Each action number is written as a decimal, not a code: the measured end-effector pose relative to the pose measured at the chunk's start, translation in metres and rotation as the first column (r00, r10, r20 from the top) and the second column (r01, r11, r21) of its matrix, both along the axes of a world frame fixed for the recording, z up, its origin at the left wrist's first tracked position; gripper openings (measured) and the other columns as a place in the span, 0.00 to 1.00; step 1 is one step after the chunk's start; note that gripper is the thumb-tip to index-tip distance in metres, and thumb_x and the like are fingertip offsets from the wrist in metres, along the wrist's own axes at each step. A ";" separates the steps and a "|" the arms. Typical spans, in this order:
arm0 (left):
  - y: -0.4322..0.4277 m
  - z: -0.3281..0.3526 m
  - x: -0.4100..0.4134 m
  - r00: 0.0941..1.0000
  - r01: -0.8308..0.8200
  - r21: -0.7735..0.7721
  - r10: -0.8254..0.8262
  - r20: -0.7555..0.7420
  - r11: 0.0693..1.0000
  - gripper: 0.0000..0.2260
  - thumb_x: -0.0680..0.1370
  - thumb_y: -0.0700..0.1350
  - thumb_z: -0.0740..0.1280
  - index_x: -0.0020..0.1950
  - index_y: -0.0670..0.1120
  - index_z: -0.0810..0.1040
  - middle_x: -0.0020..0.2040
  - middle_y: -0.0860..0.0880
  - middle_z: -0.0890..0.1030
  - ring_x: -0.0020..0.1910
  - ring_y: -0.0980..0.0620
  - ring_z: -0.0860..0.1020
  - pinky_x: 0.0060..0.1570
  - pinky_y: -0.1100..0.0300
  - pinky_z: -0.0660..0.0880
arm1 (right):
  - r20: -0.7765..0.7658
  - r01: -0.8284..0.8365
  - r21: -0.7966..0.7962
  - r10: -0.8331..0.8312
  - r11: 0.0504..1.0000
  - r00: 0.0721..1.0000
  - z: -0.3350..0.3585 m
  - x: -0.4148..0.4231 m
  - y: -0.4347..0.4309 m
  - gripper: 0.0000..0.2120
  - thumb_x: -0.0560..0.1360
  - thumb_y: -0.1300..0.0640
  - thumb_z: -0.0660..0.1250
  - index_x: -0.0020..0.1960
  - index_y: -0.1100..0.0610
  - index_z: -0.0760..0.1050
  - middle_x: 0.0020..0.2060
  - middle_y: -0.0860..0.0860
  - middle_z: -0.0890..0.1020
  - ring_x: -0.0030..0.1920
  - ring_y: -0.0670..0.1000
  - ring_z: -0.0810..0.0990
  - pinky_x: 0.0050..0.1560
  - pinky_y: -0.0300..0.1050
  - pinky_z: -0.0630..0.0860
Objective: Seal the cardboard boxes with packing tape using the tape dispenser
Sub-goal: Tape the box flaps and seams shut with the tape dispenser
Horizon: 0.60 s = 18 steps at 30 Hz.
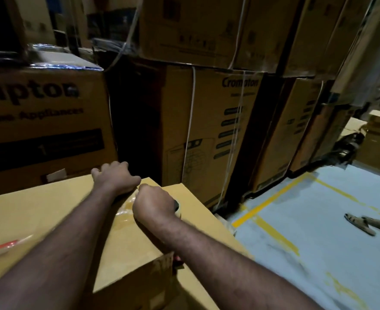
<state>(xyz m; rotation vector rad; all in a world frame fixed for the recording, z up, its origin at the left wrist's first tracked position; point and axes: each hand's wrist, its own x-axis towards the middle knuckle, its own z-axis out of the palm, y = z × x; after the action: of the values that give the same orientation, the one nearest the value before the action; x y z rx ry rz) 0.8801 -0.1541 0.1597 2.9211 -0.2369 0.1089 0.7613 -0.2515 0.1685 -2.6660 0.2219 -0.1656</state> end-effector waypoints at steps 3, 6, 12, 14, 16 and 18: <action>0.010 0.004 0.012 1.000 0.010 -0.022 -0.011 -0.011 1.000 0.23 0.79 0.63 0.65 0.68 0.52 0.77 0.62 0.46 0.78 0.62 0.44 0.74 0.61 0.45 0.67 | -0.004 0.063 -0.007 -0.063 0.998 0.998 -0.001 0.033 0.015 0.13 0.80 0.61 0.64 0.63 0.56 0.76 0.53 0.56 0.81 0.51 0.58 0.80 0.40 0.48 0.72; 0.015 0.002 0.021 1.000 0.020 -0.115 -0.022 -0.012 0.993 0.18 0.81 0.62 0.63 0.65 0.54 0.78 0.59 0.49 0.80 0.60 0.46 0.76 0.61 0.45 0.66 | 0.012 0.105 0.002 -0.105 0.995 0.994 -0.002 0.061 0.029 0.17 0.79 0.59 0.66 0.67 0.56 0.74 0.57 0.57 0.77 0.53 0.57 0.78 0.43 0.50 0.77; 0.019 -0.001 0.037 0.996 0.055 -0.134 -0.064 -0.063 0.989 0.11 0.82 0.57 0.62 0.59 0.53 0.76 0.49 0.52 0.78 0.49 0.49 0.76 0.60 0.45 0.71 | 0.059 0.081 0.055 -0.084 0.995 0.995 -0.008 0.077 0.034 0.14 0.77 0.62 0.68 0.62 0.56 0.77 0.54 0.57 0.77 0.52 0.58 0.78 0.49 0.54 0.80; 0.017 -0.004 0.035 0.997 0.071 -0.122 -0.072 -0.006 0.990 0.09 0.82 0.55 0.62 0.56 0.53 0.77 0.44 0.52 0.77 0.44 0.50 0.76 0.55 0.48 0.71 | 0.057 0.074 -0.002 -0.073 0.997 0.996 -0.010 0.074 0.030 0.11 0.77 0.63 0.67 0.59 0.58 0.78 0.52 0.58 0.79 0.49 0.59 0.79 0.45 0.50 0.79; 0.016 -0.005 0.031 0.997 0.076 -0.116 -0.072 0.039 0.990 0.09 0.83 0.54 0.61 0.54 0.52 0.78 0.43 0.51 0.77 0.42 0.50 0.75 0.52 0.49 0.68 | 0.050 0.087 -0.012 -0.086 0.996 0.995 -0.008 0.070 0.027 0.09 0.78 0.63 0.66 0.57 0.59 0.79 0.50 0.58 0.80 0.47 0.59 0.79 0.40 0.47 0.74; 0.015 -0.005 0.029 0.997 0.061 -0.121 -0.056 0.046 0.991 0.10 0.83 0.53 0.59 0.54 0.52 0.78 0.43 0.50 0.77 0.42 0.49 0.75 0.54 0.48 0.70 | 0.041 0.075 -0.021 -0.074 0.997 0.996 -0.009 0.064 0.023 0.08 0.79 0.61 0.64 0.56 0.60 0.79 0.49 0.58 0.81 0.47 0.59 0.80 0.40 0.47 0.72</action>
<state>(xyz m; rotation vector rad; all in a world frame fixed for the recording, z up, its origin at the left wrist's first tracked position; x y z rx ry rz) 0.9086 -0.1389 0.1551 2.7897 -0.3107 0.1705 0.8256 -0.2289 0.1598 -2.6750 0.3089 -0.2462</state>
